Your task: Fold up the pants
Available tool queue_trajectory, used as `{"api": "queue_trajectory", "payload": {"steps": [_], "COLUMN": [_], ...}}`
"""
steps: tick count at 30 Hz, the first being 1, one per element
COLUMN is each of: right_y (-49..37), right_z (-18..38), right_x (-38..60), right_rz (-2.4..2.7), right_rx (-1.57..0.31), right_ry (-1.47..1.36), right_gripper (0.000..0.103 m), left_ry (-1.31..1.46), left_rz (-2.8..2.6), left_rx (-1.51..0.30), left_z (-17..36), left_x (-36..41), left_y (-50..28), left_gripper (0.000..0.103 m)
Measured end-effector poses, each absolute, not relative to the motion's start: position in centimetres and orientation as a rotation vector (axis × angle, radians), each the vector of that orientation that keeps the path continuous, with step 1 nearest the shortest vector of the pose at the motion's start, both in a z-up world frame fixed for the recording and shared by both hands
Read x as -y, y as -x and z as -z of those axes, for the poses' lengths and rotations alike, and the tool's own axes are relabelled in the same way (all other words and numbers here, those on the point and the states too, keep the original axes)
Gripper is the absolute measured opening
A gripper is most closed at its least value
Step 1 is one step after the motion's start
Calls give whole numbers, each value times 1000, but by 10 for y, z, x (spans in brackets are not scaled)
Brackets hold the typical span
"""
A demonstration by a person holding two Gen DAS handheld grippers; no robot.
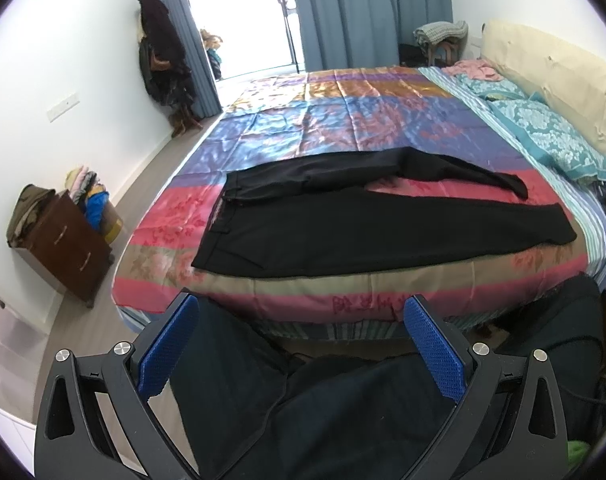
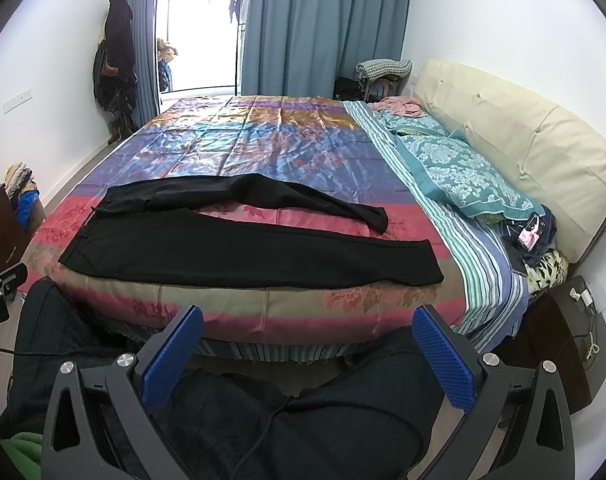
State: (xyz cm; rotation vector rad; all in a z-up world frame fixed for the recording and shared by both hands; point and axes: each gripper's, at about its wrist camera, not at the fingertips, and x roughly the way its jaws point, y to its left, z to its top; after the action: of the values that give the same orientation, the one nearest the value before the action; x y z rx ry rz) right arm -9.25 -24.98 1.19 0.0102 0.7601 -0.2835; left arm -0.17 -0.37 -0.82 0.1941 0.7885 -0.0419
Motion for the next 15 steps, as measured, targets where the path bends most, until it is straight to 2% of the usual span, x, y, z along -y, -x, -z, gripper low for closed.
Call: {"api": "queue_trajectory", "payload": {"steps": [15], "right_y": [90], "right_z": [-1], "right_x": [247], "right_rz": [277], "right_rx": [-774], "right_ry": [-7], "right_gripper": [103], "left_ry": [-206], "left_rz": [42], "left_rx": [-793], "left_z": [11], "left_x": [3], "left_y": [2], "left_gripper": [103]}}
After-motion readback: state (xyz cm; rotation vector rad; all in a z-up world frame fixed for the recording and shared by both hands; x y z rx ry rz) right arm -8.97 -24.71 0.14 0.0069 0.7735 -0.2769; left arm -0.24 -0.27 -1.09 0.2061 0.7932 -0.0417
